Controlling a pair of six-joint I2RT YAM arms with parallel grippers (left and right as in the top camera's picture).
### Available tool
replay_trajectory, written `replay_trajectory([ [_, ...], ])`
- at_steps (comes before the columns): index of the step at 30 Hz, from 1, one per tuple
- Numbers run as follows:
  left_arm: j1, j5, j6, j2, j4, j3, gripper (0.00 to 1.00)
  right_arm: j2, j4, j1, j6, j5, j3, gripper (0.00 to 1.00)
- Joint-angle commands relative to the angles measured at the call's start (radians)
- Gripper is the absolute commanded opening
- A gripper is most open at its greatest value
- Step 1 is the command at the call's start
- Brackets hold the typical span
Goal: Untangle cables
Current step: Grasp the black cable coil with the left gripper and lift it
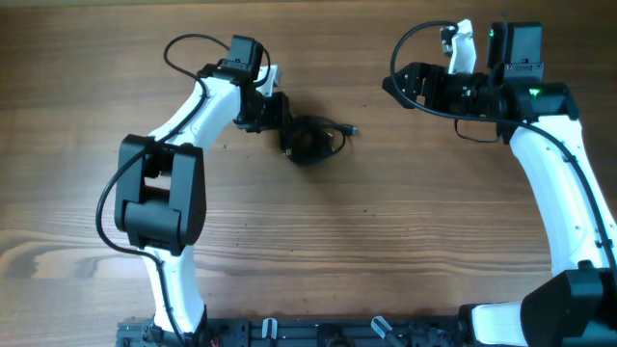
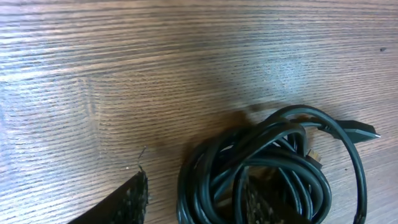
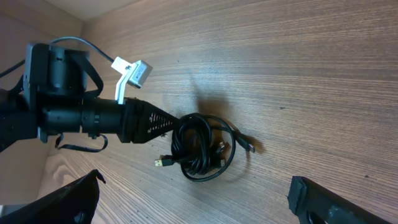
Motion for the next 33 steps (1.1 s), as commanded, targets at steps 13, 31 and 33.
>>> replay_trajectory([
  [13, -0.029, -0.046, 0.019, 0.088, 0.012, 0.008, 0.43, 0.014, -0.006, 0.006, 0.004, 0.017, 0.022, 1.00],
  [31, -0.041, 0.004, -0.023, 0.039, 0.022, 0.047, 0.04, 0.042, -0.005, 0.006, 0.007, 0.016, 0.022, 1.00],
  [33, -0.025, 0.068, -0.025, -0.013, 0.022, 0.078, 0.04, 0.043, -0.005, 0.006, 0.007, 0.016, 0.022, 1.00],
])
